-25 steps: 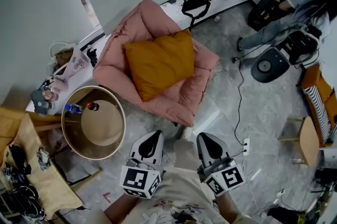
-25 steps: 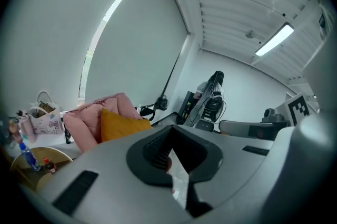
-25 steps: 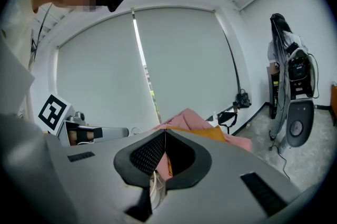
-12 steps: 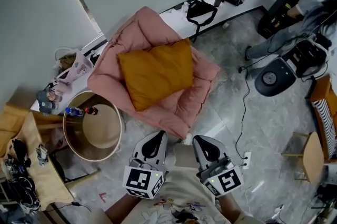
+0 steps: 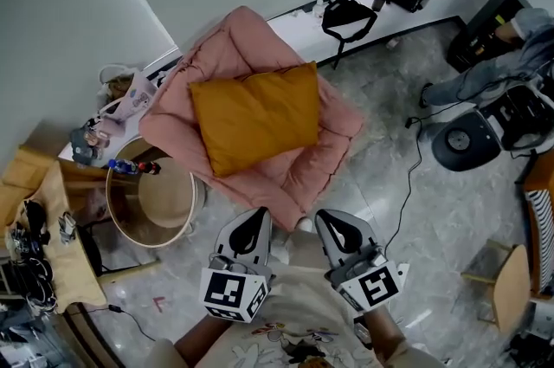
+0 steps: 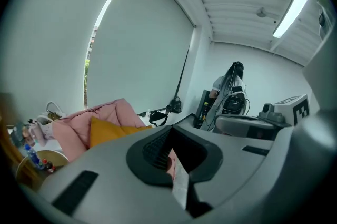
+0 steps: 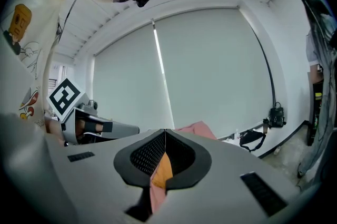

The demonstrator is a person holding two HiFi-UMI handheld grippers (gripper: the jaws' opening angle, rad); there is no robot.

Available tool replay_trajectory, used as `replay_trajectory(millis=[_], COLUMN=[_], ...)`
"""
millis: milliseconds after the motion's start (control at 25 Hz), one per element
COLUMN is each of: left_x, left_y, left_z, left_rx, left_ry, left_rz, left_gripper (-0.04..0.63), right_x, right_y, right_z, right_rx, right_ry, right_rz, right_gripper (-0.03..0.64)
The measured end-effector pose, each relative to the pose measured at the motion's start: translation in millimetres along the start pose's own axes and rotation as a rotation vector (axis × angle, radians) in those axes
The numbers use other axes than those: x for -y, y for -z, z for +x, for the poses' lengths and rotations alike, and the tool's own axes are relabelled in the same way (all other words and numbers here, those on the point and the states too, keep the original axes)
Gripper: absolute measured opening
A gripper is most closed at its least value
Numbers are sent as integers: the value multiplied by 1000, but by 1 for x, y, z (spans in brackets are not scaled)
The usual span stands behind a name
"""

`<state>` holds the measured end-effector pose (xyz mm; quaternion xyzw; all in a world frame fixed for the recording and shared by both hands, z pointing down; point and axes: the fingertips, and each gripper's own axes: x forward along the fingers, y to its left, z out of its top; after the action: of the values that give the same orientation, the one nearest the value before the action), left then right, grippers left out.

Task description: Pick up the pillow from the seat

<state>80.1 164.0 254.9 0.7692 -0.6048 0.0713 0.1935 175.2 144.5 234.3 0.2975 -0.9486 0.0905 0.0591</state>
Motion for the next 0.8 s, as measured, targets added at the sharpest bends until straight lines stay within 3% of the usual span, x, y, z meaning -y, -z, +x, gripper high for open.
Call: replay_trajectory(millis=[280,560,800], left_x=[-3,-31,-65], left_y=[4,5,-2], left_z=[19,51,72], left_rx=[-34,-58,-77], left_ry=[-34,-7,-1], left_rz=[9,1,20], left_gripper=[5,5,5], right_x=[28,35,60], right_y=[8,27,29], right_z=[11,39,65], right_rx=[-30,-125,-130], right_ry=[6,9,63], right_rz=[19,14,40], right_gripper=[20,20,21])
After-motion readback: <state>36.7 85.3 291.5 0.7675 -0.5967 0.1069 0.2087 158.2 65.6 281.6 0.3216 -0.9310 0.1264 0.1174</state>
